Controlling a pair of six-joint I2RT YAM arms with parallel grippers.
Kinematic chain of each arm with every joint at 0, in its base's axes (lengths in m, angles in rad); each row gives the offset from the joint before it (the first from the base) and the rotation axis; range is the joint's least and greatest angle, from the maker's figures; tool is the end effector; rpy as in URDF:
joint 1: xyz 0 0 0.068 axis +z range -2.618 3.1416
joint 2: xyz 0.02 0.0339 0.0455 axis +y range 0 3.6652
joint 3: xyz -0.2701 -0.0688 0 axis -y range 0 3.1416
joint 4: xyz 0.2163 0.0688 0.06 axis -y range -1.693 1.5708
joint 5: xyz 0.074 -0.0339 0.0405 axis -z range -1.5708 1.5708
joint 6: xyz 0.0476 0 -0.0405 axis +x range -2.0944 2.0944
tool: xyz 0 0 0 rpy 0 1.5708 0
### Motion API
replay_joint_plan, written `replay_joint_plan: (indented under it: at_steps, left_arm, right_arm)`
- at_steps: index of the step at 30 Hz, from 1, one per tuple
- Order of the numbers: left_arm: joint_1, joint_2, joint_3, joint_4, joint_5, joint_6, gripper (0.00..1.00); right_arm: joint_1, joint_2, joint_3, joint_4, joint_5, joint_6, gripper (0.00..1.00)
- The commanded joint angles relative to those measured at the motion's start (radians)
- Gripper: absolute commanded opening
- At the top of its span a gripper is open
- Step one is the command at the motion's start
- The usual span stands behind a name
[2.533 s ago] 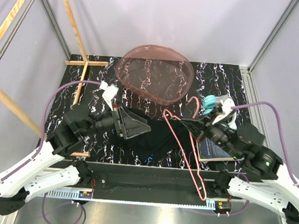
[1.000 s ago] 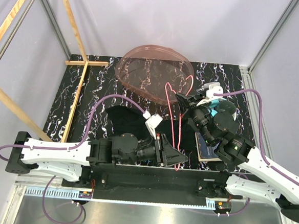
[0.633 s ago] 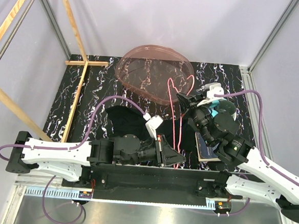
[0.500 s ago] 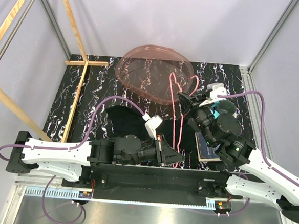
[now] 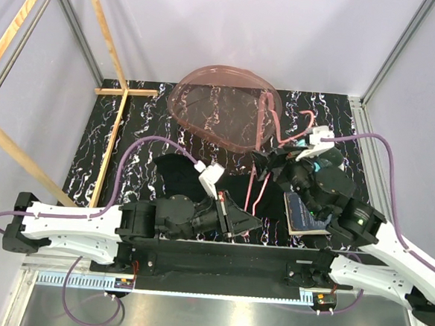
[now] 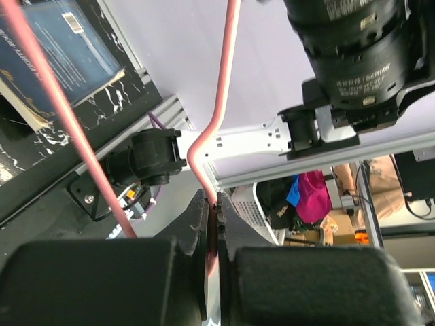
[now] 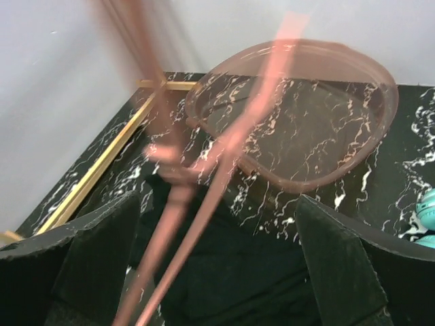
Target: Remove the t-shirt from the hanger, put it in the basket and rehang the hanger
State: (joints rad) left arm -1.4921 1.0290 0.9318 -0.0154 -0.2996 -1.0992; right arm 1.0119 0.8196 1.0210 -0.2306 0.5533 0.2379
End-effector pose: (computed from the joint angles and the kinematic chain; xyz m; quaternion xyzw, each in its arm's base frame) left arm 0.0313 -0.2188 0.3702 0.0464 0.7426 -0.6037 0.2861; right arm 0.1008 0.1139 0.4096 -0.0842 0.7109 0.2332 0.6582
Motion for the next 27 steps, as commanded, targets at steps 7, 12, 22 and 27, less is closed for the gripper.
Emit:
replay_joint_plan:
  at_steps: [7,12,22,27]
  left_arm:
    - [0.012,-0.122,0.013,-0.113,-0.298,-0.001,0.0]
    - [0.021,-0.155,0.042,-0.179,-0.409,0.015,0.0]
    - [0.186,-0.096,0.174,-0.239,-0.576,0.068,0.0]
    - [0.42,0.003,0.229,-0.213,-0.515,0.073,0.0]
  right_arm:
    - [-0.001,-0.244,0.025,-0.24,-0.36,0.08,1.0]
    - [-0.001,-0.367,-0.005,-0.315,-0.32,0.145,1.0]
    - [-0.001,-0.461,0.04,-0.463,-0.17,0.158,1.0]
    - [-0.001,-0.468,0.068,-0.506,-0.153,0.167,1.0]
